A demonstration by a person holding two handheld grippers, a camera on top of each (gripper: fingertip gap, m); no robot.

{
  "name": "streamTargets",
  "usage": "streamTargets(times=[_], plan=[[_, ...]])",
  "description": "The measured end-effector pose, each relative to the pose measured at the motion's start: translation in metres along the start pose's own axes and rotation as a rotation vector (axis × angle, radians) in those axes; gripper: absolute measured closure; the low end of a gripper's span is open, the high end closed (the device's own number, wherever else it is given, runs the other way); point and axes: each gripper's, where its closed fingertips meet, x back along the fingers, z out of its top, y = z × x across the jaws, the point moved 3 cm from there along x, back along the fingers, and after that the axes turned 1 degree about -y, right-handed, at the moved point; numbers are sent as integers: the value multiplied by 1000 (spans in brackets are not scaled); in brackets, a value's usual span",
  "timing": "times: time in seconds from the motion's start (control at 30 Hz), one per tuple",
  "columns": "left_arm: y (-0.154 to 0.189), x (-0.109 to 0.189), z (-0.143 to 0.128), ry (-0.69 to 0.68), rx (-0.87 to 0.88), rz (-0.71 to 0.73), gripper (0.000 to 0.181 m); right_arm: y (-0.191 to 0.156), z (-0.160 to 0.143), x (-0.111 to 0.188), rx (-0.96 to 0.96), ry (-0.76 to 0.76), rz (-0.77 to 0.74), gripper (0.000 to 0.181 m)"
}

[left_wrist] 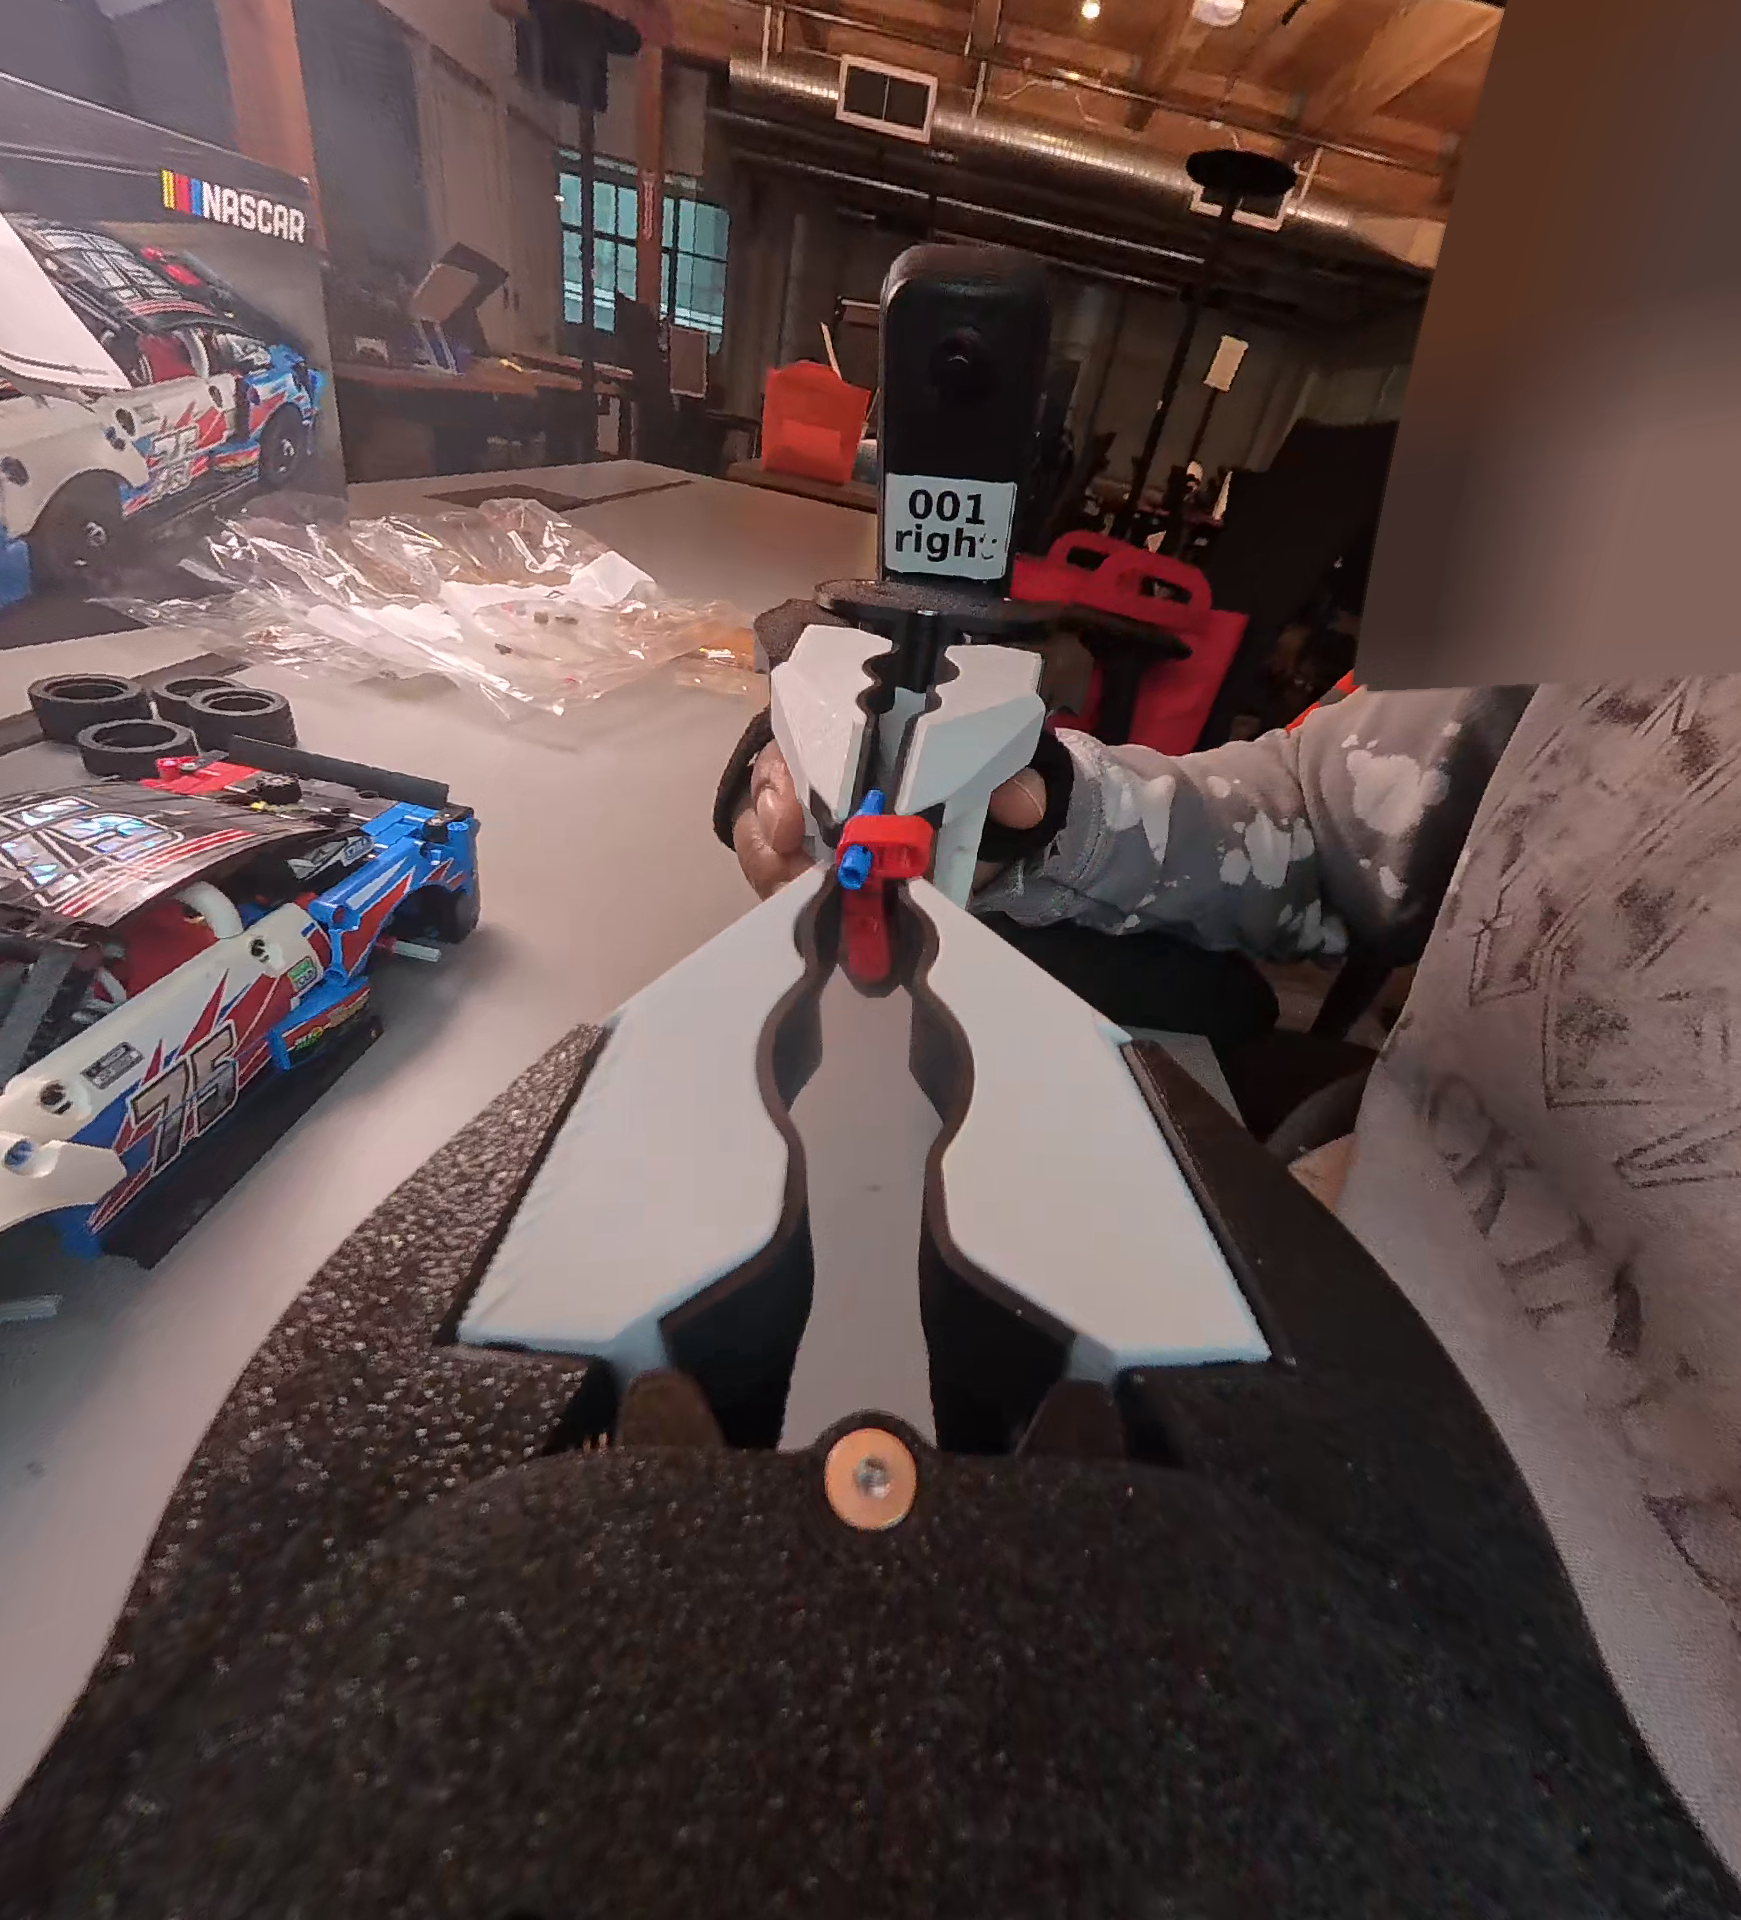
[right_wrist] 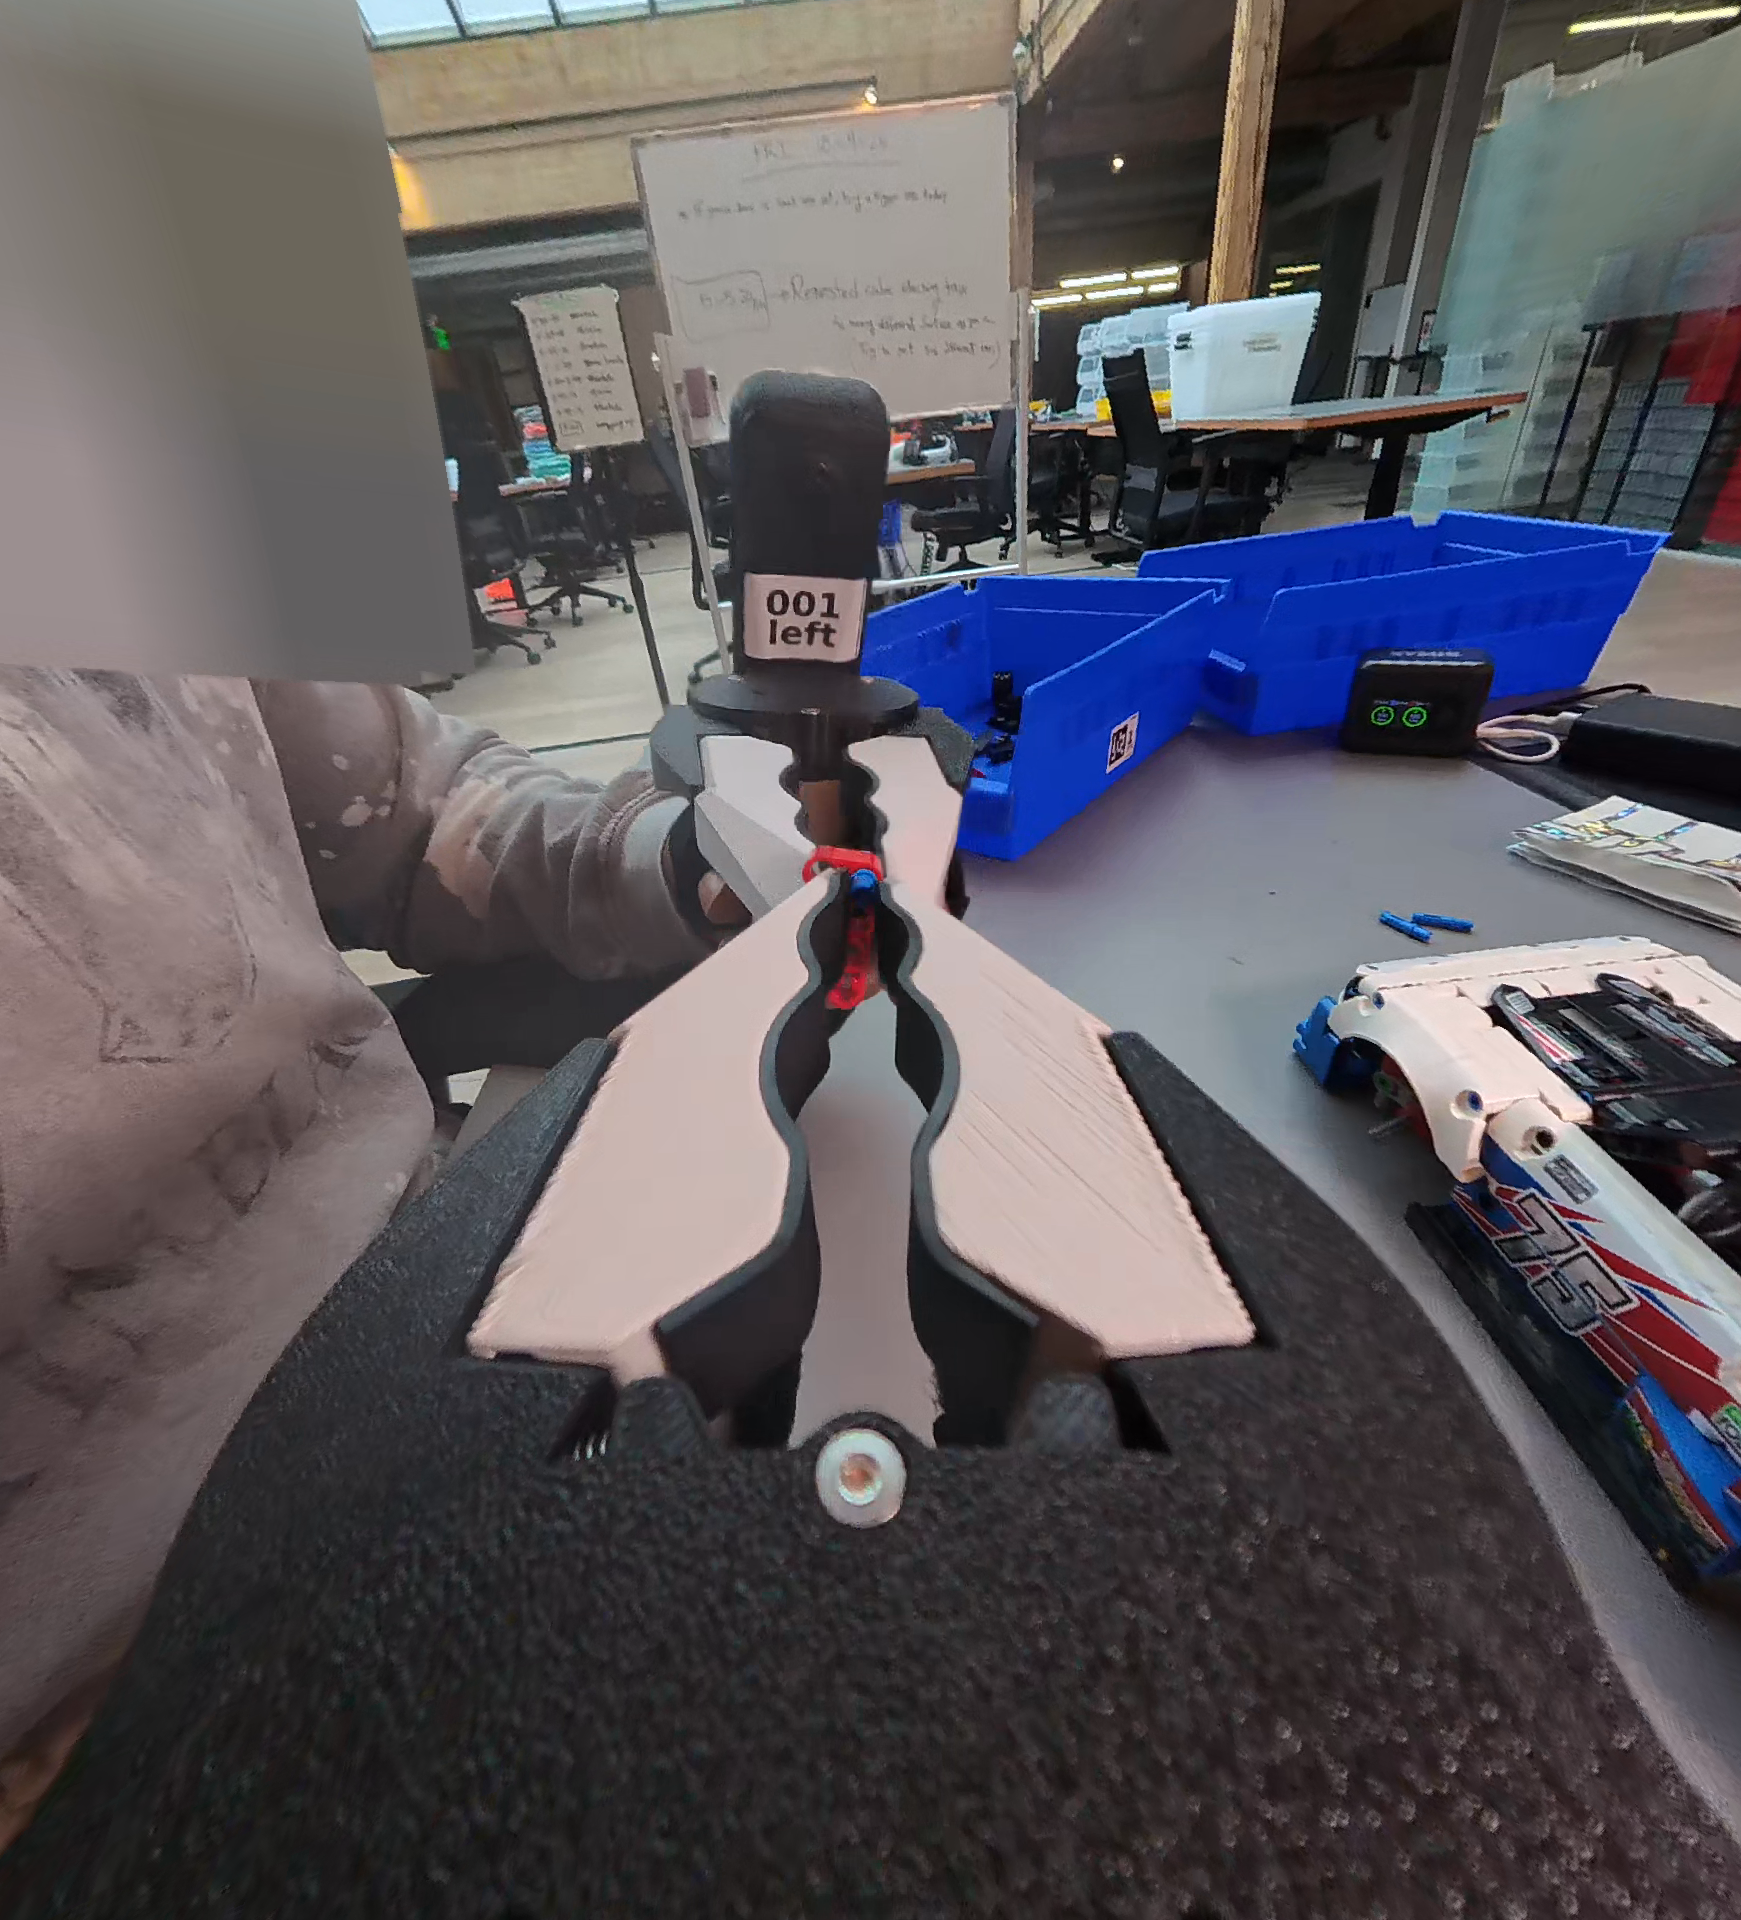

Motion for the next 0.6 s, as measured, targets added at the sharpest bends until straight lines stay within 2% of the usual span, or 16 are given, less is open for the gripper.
streamTargets(times=[0.1, 0.27, 0.37, 0.6], plan=[[-1, 2, 2, 12, 35, -9, 177, 0, -1, 0, -37, 22, 18, 178], [4, 4, 22, 182, 102, -28, 178, -2, 16, 1, -135, 209, 69, 178], [4, 4, 30, 232, 118, -29, 178, -1, 22, 1, -195, 288, 90, 180], [3, 5, 40, 290, 125, -21, 179, 1, 29, 1, -245, 366, 96, 180]])
